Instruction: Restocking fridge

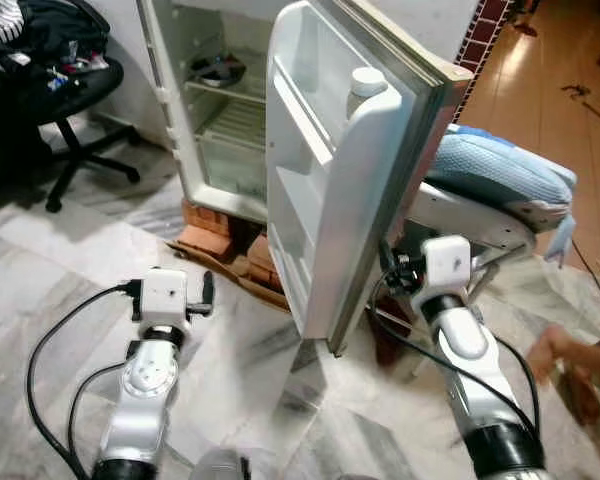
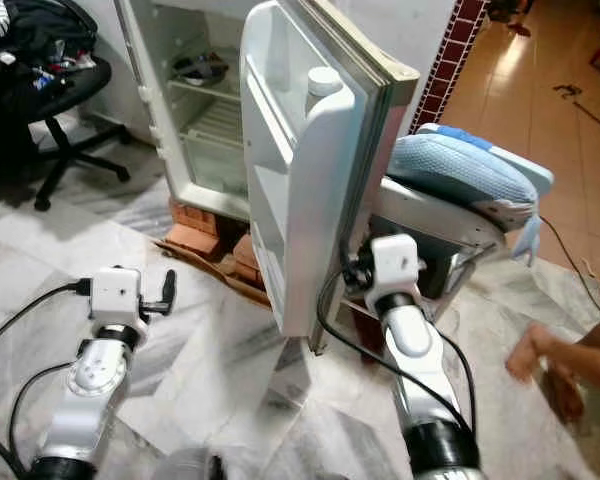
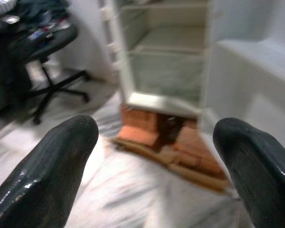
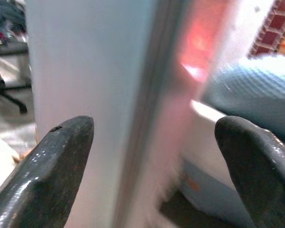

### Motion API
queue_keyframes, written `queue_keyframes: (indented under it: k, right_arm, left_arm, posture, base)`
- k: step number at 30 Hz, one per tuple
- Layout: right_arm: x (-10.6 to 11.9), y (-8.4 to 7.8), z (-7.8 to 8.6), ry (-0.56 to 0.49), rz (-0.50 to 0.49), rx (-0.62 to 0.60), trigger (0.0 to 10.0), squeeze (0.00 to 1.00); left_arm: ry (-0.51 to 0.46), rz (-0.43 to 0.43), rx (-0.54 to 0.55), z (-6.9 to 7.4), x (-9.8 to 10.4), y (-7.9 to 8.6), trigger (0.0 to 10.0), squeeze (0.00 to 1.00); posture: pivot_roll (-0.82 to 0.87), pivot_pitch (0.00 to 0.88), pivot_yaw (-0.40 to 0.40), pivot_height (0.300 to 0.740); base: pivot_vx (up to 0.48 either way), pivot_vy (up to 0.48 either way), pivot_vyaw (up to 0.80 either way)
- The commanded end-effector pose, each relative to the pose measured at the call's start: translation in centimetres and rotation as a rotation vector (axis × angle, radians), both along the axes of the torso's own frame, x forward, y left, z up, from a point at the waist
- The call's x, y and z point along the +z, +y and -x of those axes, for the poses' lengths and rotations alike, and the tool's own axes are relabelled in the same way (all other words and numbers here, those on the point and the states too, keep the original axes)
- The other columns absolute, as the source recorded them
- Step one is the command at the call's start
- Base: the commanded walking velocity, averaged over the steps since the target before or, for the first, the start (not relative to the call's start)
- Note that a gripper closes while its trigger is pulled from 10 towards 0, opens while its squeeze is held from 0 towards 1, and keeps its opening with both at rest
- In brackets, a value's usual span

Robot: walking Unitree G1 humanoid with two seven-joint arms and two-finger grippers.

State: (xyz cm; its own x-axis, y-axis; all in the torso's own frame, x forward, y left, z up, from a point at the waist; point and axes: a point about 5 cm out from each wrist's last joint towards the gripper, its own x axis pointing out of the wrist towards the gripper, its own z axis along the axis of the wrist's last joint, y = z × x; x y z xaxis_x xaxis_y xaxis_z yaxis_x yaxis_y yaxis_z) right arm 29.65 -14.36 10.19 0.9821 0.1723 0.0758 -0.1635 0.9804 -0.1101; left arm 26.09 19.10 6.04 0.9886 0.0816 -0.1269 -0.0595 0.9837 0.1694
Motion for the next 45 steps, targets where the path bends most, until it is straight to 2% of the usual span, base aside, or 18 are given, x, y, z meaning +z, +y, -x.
queue_keyframes:
  k: [1, 11, 20, 24, 25, 31, 32, 34, 36, 38, 39, 41, 45]
  right_arm:
    - [-0.5, -0.4, 0.3, 0.016, 0.013, -0.009, 10.0, 0.0]
    - [-0.4, -0.2, -0.3, 0.014, 0.02, -0.003, 10.0, 0.0]
    - [0.9, 0.7, -2.6, -0.002, 0.013, 0.037, 10.0, 0.0]
    - [2.8, 1.9, -4.5, -0.036, -0.041, 0.059, 10.0, 0.0]
    - [4.2, 2.9, -5.7, -0.05, -0.116, 0.058, 10.0, 0.0]
    - [7.0, 5.8, -7.0, -0.077, -0.238, 0.139, 10.0, 0.0]
    - [7.8, 7.5, -6.5, -0.071, -0.313, 0.27, 10.0, 0.0]
    - [8.1, 8.4, -6.1, -0.07, -0.349, 0.357, 10.0, 0.0]
    - [8.3, 9.6, -4.9, -0.058, -0.374, 0.532, 10.0, 0.0]
    - [8.2, 10.6, -2.6, -0.075, -0.306, 0.768, 10.0, 0.0]
    - [8.2, 10.6, -2.6, -0.075, -0.306, 0.768, 10.0, 0.0]
    - [7.4, 10.3, -0.9, -0.023, -0.313, 0.889, 10.0, 0.0]
    - [6.4, 9.0, -0.6, 0.028, -0.351, 0.854, 10.0, 0.0]
  left_arm:
    - [0.009, 0.008, 0.008, 0.1, -0.1, 0.0, 10.0, 0.0]
    - [0.039, 0.02, 0.011, 0.9, -0.5, 0.4, 10.0, 0.0]
    - [0.045, 0.021, 0.025, 0.9, -0.5, 0.6, 10.0, 0.0]
    - [0.072, 0.02, 0.019, 1.2, -0.9, 0.6, 10.0, 0.0]
    - [0.097, 0.019, 0.018, 1.4, -1.4, 0.6, 10.0, 0.0]
    - [0.096, 0.024, 0.027, 1.4, -1.4, 0.5, 10.0, 0.0]
    - [0.093, 0.026, 0.03, 1.6, -1.4, 0.4, 10.0, 0.0]
    - [0.092, 0.027, 0.031, 1.6, -1.3, 0.4, 10.0, 0.0]
    - [0.094, 0.032, 0.033, 1.7, -1.4, 0.4, 10.0, 0.0]
    - [0.105, 0.055, 0.044, 1.9, -1.5, 0.4, 10.0, 0.0]
    - [0.105, 0.055, 0.044, 1.9, -1.5, 0.4, 10.0, 0.0]
    - [0.11, 0.063, 0.045, 1.8, -1.5, 0.4, 10.0, 0.0]
    - [0.113, 0.058, 0.036, 1.6, -1.5, 0.4, 10.0, 0.0]
  posture:
    - [0.08, 0.075, -0.048, 0.74]
    - [0.09, 0.074, -0.052, 0.74]
    - [0.11, 0.071, -0.061, 0.74]
    - [0.11, 0.073, -0.06, 0.74]
    - [0.11, 0.072, -0.063, 0.74]
    - [0.13, 0.073, -0.074, 0.74]
    - [0.13, 0.078, -0.076, 0.74]
    - [0.13, 0.079, -0.077, 0.74]
    - [0.13, 0.081, -0.078, 0.74]
    - [0.12, 0.087, -0.077, 0.74]
    - [0.12, 0.087, -0.077, 0.74]
    - [0.11, 0.09, -0.074, 0.74]
    - [0.1, 0.094, -0.067, 0.74]
  base:
    - [0.0, 0.0, 0.0]
    - [0.0, 0.0, 0.0]
    - [0.0, 0.0, 0.0]
    - [0.0, 0.0, 0.0]
    - [0.0, 0.0, 0.0]
    - [0.0, 0.0, 0.0]
    - [0.0, 0.0, 0.0]
    - [0.0, 0.0, 0.0]
    - [0.0, 0.0, 0.0]
    - [0.0, 0.0, 0.0]
    - [0.0, 0.0, 0.0]
    - [0.0, 0.0, 0.0]
    - [0.0, 0.0, 0.0]
